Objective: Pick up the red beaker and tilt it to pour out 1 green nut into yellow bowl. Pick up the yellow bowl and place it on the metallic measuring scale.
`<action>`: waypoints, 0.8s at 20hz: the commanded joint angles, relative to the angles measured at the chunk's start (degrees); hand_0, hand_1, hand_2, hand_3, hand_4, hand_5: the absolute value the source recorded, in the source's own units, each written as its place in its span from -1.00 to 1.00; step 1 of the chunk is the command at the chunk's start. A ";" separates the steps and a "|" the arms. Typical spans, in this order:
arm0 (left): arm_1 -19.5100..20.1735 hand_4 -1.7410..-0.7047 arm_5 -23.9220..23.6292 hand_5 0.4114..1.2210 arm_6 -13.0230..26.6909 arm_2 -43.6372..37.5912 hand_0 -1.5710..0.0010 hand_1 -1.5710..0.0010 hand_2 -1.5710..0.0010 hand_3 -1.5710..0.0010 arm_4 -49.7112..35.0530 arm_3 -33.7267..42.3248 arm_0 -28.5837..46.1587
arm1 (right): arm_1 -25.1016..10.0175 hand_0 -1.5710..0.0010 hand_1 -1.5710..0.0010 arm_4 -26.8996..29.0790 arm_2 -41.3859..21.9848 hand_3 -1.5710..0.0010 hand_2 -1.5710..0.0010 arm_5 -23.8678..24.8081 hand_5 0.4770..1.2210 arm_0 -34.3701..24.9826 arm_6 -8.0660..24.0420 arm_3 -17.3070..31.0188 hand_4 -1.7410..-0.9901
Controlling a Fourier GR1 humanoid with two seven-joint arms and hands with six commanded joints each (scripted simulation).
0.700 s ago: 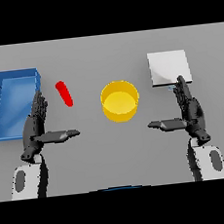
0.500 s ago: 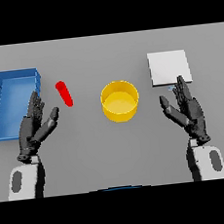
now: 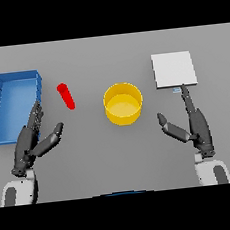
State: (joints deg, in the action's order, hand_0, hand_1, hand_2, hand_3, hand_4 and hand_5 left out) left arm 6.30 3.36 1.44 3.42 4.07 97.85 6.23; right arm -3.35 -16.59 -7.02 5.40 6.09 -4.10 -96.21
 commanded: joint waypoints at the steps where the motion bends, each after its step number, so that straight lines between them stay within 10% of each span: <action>1: -0.08 0.12 -0.07 -0.53 0.58 0.31 1.00 1.00 1.00 1.00 0.65 -0.97 -0.68 | 0.17 1.00 1.00 0.63 -0.17 1.00 1.00 -0.58 -0.67 0.63 -0.59 -0.21 0.46; 16: -1.48 -0.09 -3.08 -0.34 -5.45 -2.74 1.00 1.00 1.00 1.00 5.12 -27.41 -21.16 | -0.85 1.00 1.00 3.32 1.01 1.00 1.00 -2.53 -0.58 0.25 -1.81 -0.81 0.26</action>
State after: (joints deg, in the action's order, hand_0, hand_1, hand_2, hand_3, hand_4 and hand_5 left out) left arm 4.82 0.27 -3.80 0.68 9.20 70.45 -14.95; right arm -4.20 -13.27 -6.01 2.87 6.33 -5.82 -97.02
